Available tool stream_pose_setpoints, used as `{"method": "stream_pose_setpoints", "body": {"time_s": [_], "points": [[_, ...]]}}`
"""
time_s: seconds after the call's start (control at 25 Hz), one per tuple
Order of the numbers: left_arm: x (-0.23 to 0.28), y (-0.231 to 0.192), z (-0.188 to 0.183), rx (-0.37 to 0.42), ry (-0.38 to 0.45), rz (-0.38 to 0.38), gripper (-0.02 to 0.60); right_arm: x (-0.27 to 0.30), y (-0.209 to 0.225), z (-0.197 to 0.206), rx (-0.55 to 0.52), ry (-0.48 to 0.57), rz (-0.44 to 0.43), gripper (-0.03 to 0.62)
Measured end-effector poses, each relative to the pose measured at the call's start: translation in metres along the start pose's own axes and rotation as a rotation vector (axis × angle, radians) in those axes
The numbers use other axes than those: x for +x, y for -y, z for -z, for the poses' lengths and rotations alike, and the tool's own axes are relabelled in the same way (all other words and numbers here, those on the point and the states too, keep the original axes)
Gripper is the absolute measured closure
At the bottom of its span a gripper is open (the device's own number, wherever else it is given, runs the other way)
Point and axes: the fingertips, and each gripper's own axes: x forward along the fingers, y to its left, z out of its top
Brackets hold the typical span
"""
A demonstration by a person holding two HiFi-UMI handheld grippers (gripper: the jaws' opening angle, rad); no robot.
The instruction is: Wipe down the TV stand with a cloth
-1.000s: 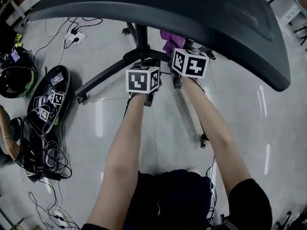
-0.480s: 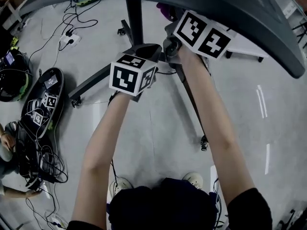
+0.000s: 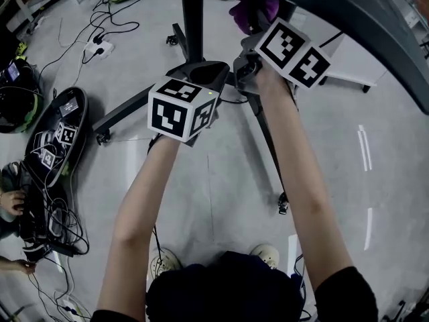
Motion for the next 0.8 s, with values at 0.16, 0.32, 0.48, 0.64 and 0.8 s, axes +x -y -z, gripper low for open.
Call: {"method": "stream_pose_setpoints", "body": {"time_s": [0.16,0.32,0.48,0.64,0.8], "points": [[-0.001,0.003,0.006,-0.003,-0.010,-0.006,0.577,-0.004,0.010,0.014,0.039,-0.014,0.008,0.505],[-0.004,0.002,0.011,-0.029,-0.005,-0.010,0.577,-0.008,0.020,0.030,0.052,-0.034,0.030,0.505],[-0.010,-0.006,0.020,-0.035,-0.016,-0.023,0.577,-0.011,0.033,0.053,0.080,-0.062,0.054,0.505],[-0.012,-0.010,0.029,-0.039,-0.022,-0.027,0.577,-0.014,0.045,0.073,0.098,-0.079,0.080,0.505],[-0.013,-0.013,0.037,-0.052,-0.027,-0.022,0.577,-0.017,0.060,0.097,0.098,-0.116,0.117,0.505]]}}
